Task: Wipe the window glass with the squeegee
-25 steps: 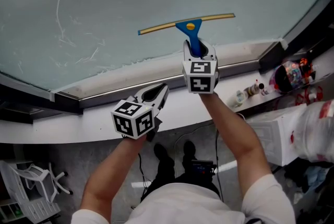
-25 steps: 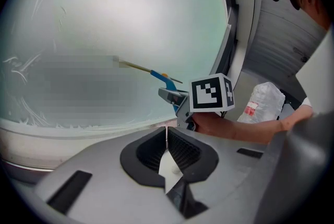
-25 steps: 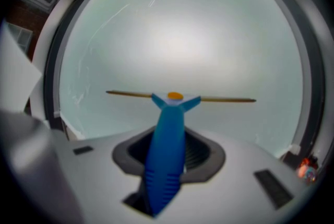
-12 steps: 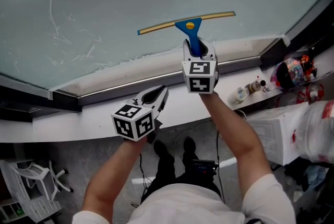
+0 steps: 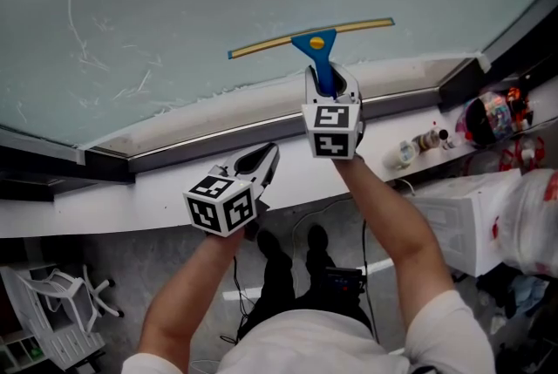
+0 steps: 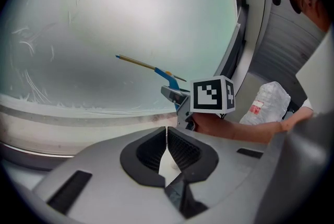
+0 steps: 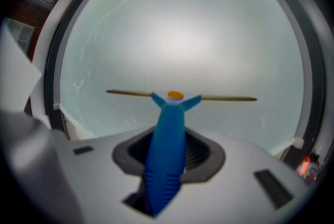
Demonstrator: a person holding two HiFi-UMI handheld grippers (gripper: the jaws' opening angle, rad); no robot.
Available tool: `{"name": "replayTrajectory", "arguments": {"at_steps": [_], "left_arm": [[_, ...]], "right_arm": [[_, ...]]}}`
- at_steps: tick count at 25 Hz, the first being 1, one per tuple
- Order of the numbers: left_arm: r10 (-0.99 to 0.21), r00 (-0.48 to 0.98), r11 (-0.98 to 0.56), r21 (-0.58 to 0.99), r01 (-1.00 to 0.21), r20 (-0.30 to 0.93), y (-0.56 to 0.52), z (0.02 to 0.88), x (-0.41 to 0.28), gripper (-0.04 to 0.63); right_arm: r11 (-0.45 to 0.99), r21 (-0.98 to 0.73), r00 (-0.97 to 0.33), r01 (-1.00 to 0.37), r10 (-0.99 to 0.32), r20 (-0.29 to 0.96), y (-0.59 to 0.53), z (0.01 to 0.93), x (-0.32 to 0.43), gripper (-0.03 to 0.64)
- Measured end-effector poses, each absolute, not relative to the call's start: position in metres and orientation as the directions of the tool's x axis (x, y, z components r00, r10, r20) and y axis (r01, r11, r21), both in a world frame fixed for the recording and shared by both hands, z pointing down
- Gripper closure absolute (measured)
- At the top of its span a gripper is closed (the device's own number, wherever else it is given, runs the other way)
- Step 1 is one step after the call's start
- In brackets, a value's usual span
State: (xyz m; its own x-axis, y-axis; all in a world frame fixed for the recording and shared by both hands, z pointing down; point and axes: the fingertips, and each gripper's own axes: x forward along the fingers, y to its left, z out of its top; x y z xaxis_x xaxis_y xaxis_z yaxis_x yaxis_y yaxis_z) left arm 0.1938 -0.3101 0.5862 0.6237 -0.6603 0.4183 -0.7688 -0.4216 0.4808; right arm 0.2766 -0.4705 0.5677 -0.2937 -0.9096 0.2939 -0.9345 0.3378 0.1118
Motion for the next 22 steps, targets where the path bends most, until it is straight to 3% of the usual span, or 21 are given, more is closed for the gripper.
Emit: {"name": "replayTrajectory", "arguments": {"at_steps": [22], "left_arm": [[-0.621, 0.637, -0.394, 0.520, -0.758, 0.457, -0.309, 0.633, 0.205, 0.561]], "right_arm": [[0.359, 0.113, -0.303, -0.927, -0.890, 0.339, -0.468, 0.621, 0.271, 0.482]]}}
